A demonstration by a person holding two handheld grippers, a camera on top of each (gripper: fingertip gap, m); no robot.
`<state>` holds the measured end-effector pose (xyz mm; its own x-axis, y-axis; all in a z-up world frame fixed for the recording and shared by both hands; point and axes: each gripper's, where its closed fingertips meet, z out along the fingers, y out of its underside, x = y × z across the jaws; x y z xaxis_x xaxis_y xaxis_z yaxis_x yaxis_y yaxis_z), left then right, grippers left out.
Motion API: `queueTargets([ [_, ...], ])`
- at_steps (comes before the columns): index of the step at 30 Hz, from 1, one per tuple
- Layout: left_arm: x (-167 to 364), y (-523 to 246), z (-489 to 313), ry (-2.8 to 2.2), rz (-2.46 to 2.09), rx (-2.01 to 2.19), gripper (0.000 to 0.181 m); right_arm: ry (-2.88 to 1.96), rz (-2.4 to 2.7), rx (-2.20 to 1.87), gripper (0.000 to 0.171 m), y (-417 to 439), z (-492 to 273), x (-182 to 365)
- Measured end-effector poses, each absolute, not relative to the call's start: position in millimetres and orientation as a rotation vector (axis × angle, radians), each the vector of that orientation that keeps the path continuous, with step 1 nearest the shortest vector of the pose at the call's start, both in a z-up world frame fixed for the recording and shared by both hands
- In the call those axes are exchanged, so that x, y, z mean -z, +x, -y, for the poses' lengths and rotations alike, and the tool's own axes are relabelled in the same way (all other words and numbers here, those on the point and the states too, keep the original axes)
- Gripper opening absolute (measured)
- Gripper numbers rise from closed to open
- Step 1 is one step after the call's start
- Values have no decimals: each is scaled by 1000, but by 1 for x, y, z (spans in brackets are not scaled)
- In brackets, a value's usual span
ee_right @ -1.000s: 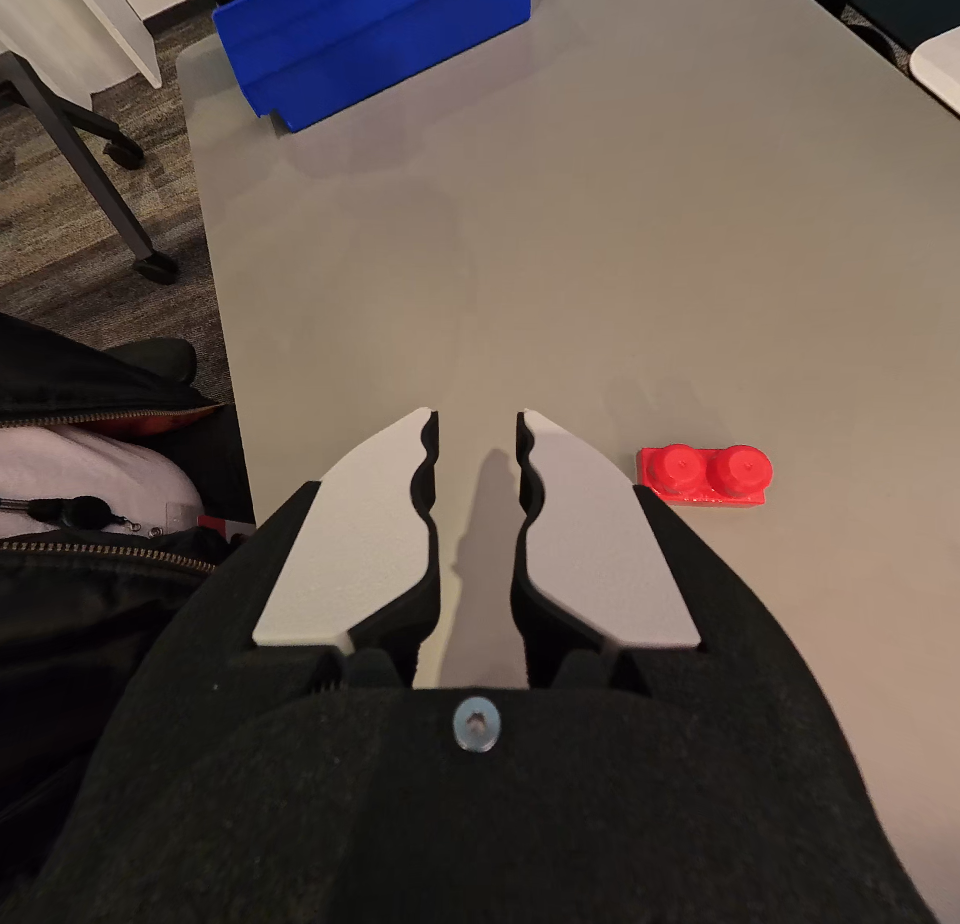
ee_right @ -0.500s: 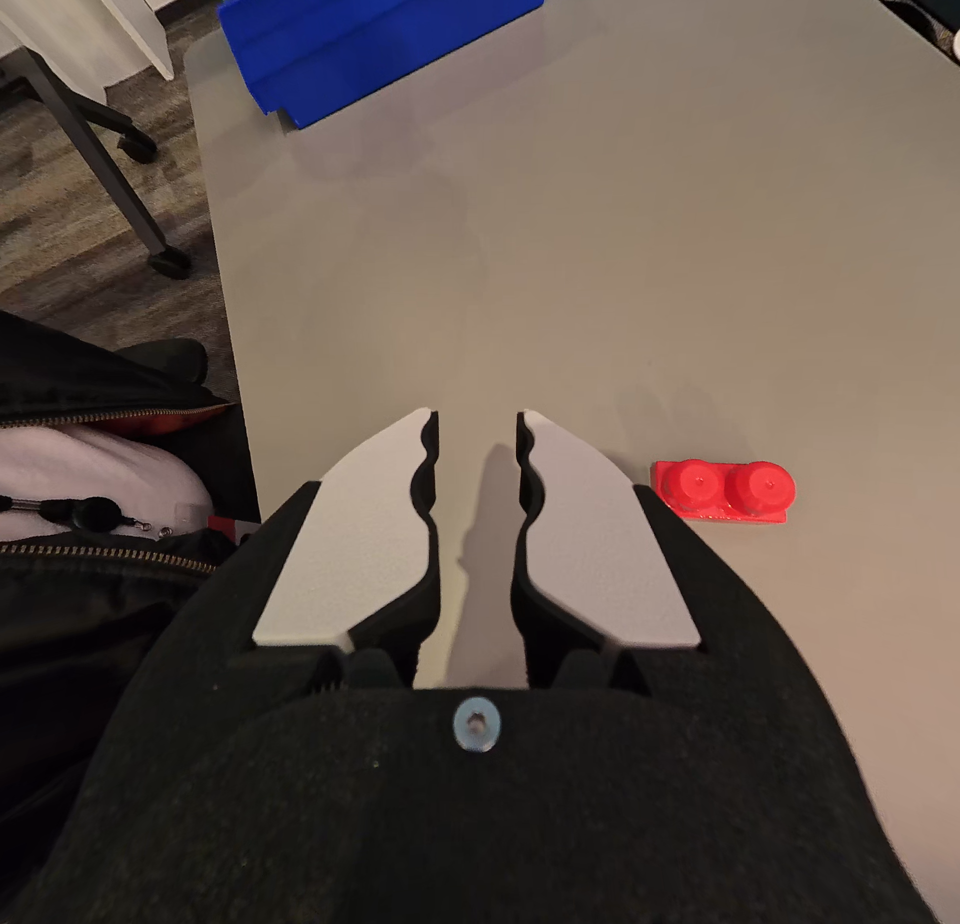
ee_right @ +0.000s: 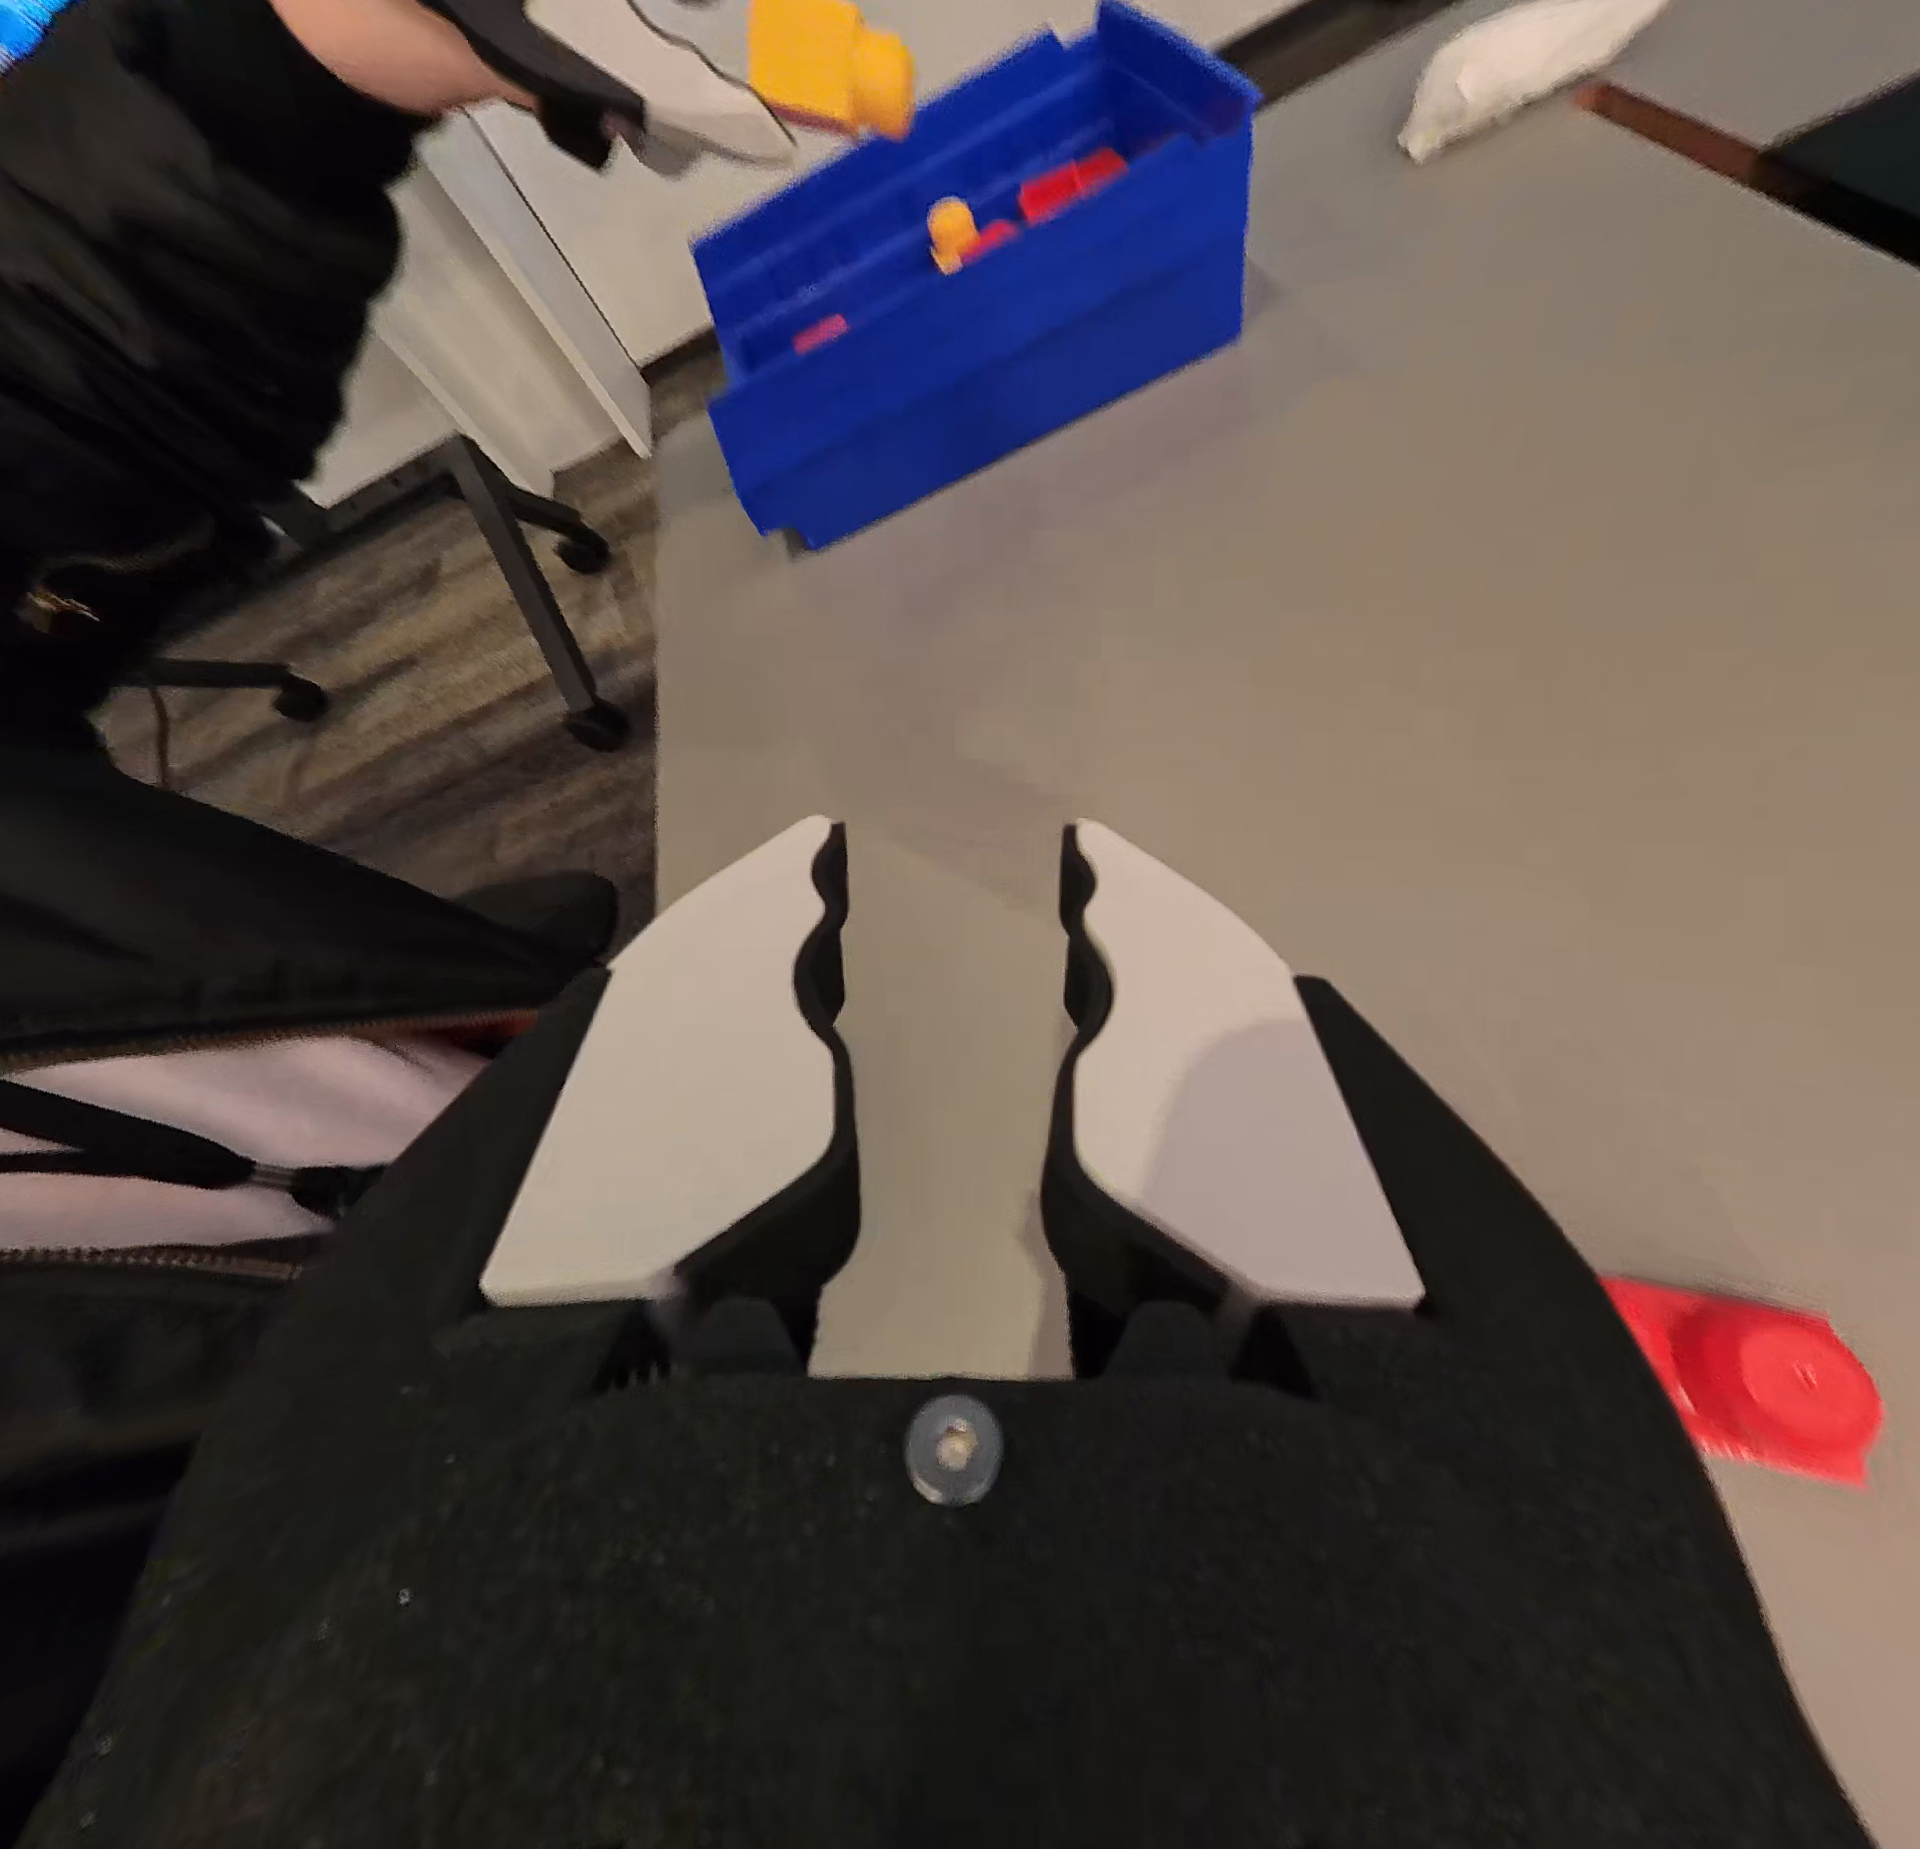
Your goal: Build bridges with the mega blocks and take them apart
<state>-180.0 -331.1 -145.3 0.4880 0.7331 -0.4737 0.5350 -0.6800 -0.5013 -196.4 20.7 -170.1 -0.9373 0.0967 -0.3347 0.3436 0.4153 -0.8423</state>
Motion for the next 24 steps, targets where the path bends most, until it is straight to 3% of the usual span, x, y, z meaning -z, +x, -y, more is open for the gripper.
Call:
queueTargets([
  [7, 117, -213, 192, -2361, 691, -954, 41, 347, -2121, 1679, 44, -193, 20, 129],
  [13, 131, -230, 128, -2405, 560, -875, 40, 455, -1976, 1685, 44, -210, 32, 148],
  [24, 86, -208, 64, -2261, 342, -870, 40, 393, -1537, 1763, 74, -207, 51, 111],
])
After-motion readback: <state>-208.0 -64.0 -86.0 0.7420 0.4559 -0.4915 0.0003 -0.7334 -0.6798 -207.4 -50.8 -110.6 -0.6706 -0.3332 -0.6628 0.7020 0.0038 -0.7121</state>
